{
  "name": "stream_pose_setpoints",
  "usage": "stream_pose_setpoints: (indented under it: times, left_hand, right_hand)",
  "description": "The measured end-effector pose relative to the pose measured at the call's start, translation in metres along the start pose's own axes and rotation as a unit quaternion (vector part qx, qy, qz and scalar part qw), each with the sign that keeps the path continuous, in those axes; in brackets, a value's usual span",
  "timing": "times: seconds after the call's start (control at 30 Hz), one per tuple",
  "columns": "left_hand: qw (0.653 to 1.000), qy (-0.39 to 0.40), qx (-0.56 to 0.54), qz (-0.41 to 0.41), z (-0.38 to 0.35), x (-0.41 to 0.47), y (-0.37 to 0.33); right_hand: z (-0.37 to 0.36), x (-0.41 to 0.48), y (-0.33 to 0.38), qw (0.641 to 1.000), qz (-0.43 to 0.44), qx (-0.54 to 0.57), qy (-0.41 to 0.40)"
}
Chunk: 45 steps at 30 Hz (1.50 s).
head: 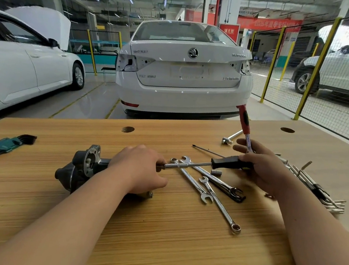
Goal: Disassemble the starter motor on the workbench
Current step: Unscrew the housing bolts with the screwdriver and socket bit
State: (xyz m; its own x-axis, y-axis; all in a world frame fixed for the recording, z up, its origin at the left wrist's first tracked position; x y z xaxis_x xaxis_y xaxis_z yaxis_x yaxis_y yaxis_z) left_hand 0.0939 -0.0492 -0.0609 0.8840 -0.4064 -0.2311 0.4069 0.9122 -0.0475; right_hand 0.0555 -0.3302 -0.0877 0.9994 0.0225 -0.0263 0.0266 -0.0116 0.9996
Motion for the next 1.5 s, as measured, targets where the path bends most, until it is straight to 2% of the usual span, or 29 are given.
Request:
stream_pose_setpoints:
  times: [0.1, 0.27, 0.37, 0.53, 0.6, 0.73, 0.8, 0.83, 1.0, 1.2, 1.3, 1.4, 1.5]
  left_hand:
    - [1.000, 0.002, -0.004, 0.001, 0.000, 0.000, 0.000]
    - [1.000, 0.009, -0.005, 0.019, -0.001, -0.002, 0.002]
    - [1.000, 0.012, -0.008, 0.020, -0.001, -0.003, 0.001]
    - [1.000, 0.002, -0.017, 0.017, 0.000, -0.003, 0.001]
    - [1.000, -0.003, -0.025, 0.010, 0.001, -0.001, 0.002]
    - [0.999, -0.002, -0.038, -0.007, 0.002, -0.003, 0.001]
    - [0.999, -0.004, -0.043, -0.012, 0.003, -0.003, 0.001]
    - [0.999, -0.004, -0.047, -0.015, 0.003, -0.003, 0.001]
    - [0.997, -0.021, -0.068, -0.020, 0.003, -0.004, 0.002]
    - [0.997, -0.033, -0.062, -0.029, 0.002, -0.007, 0.000]
    - [1.000, 0.003, -0.006, -0.009, -0.003, -0.002, -0.001]
    - [1.000, 0.020, -0.005, 0.009, -0.004, -0.001, 0.002]
    - [1.000, 0.004, -0.017, 0.014, -0.001, -0.004, 0.002]
  right_hand:
    - [0.000, 0.001, 0.001, 1.000, 0.016, 0.020, 0.001]
    - [0.000, 0.000, 0.000, 0.992, 0.024, 0.120, 0.026]
    - [-0.001, -0.001, -0.002, 0.987, 0.019, 0.160, 0.014]
    - [-0.006, -0.004, -0.008, 0.959, -0.007, 0.284, 0.006]
    - [-0.007, -0.006, -0.011, 0.969, -0.034, 0.243, 0.007]
    - [-0.006, -0.013, -0.015, 0.997, -0.075, 0.011, -0.029]
    - [0.000, -0.017, -0.008, 0.980, -0.067, -0.167, -0.084]
    - [0.002, -0.018, -0.005, 0.972, -0.055, -0.208, -0.096]
    - [-0.001, -0.016, -0.007, 0.996, -0.013, -0.080, -0.027]
    - [-0.004, -0.015, -0.007, 0.999, 0.003, 0.045, 0.021]
    - [-0.003, -0.016, -0.006, 0.997, 0.017, 0.067, 0.015]
    - [-0.003, -0.017, -0.004, 0.997, 0.028, 0.072, 0.005]
    - [-0.005, -0.018, -0.001, 0.999, 0.008, -0.037, -0.028]
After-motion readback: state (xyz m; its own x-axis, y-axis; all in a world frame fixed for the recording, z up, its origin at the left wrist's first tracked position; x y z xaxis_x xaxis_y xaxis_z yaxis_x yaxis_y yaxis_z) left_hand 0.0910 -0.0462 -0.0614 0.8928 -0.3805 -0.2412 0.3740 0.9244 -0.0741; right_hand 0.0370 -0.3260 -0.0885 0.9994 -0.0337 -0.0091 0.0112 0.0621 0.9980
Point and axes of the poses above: each hand's wrist, its own x-axis towards the middle knuckle, its own z-axis out of the back of the hand, y = z × x, the point moved 7 cm from there along x, towards the middle knuckle, and after that the axes turned 15 degrees about y, right-handed, at the moved point
